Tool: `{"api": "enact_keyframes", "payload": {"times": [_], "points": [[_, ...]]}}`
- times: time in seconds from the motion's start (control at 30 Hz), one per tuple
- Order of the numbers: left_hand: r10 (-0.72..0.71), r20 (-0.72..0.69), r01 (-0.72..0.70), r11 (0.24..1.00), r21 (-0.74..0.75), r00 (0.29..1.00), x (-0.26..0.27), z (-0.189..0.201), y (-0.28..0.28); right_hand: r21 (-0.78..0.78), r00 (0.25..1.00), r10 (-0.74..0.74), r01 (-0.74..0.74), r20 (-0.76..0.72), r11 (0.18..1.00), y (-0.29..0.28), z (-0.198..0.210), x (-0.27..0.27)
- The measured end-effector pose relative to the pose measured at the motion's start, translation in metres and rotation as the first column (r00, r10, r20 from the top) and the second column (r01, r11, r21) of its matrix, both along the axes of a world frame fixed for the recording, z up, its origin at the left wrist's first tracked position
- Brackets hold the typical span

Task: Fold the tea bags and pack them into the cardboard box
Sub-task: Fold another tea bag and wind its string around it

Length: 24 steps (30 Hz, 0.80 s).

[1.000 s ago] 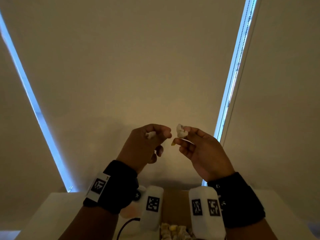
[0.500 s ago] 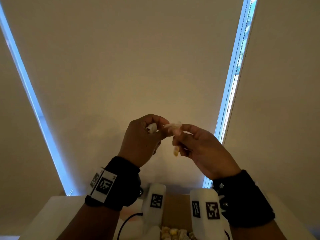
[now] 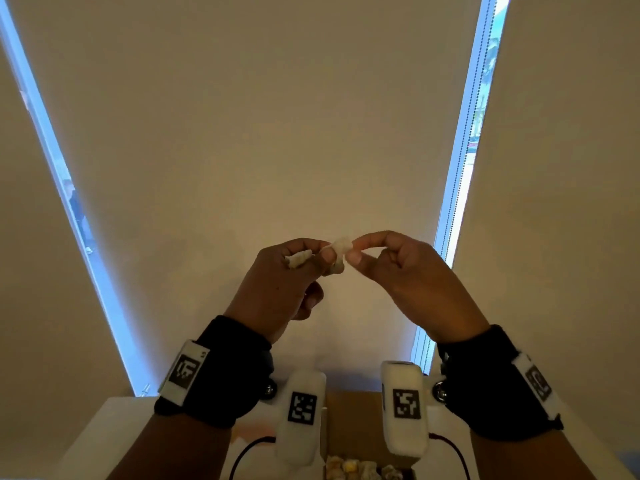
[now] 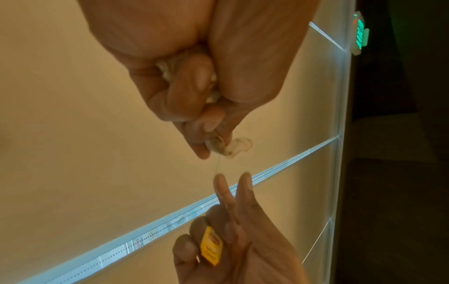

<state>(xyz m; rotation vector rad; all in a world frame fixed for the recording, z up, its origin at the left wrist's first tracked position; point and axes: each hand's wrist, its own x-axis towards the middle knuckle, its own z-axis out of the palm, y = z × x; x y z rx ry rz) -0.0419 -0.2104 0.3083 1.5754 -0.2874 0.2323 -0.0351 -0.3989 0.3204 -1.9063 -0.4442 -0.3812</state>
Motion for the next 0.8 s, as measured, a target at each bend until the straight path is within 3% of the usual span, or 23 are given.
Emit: {"api": "enact_keyframes", "payload": {"times": [0.17,0.3,0.43,0.57,0.63,0.73,0.8], "points": [[-0.132,-0.061,0.128,0.989,-0.071,0.989,-0.008,0.005,0.003,-0.024,0.997,-0.048,0.05,0.064,0.998,-0.004,0.003,0.0],[-0.207,-0.126,0.193,0.974,-0.114,0.97,-0.01,0.005,0.009,0.173,0.968,-0.184,0.154,0.172,0.973,-0.008,0.007,0.001],[-0.283,-0.196,0.262,0.957,-0.123,0.939,-0.011,0.004,0.009,0.321,0.965,-0.21,0.151,0.158,0.935,-0.007,0.014,-0.003],[-0.284,-0.234,0.287,0.958,-0.02,0.93,-0.015,0.005,0.004,0.276,0.968,-0.186,0.135,0.168,0.952,-0.003,0.026,-0.006],[-0.227,-0.215,0.253,0.962,0.101,0.95,-0.02,0.007,-0.001,0.204,0.966,-0.166,0.125,0.197,0.971,-0.001,0.033,-0.007],[-0.137,-0.128,0.168,0.944,0.285,0.982,-0.025,0.011,-0.008,0.115,0.964,-0.146,0.123,0.22,0.986,0.002,0.042,-0.008],[-0.078,-0.021,0.081,0.952,0.296,0.997,-0.024,0.012,-0.012,0.092,0.964,-0.14,0.122,0.228,0.988,0.003,0.046,-0.008]]}}
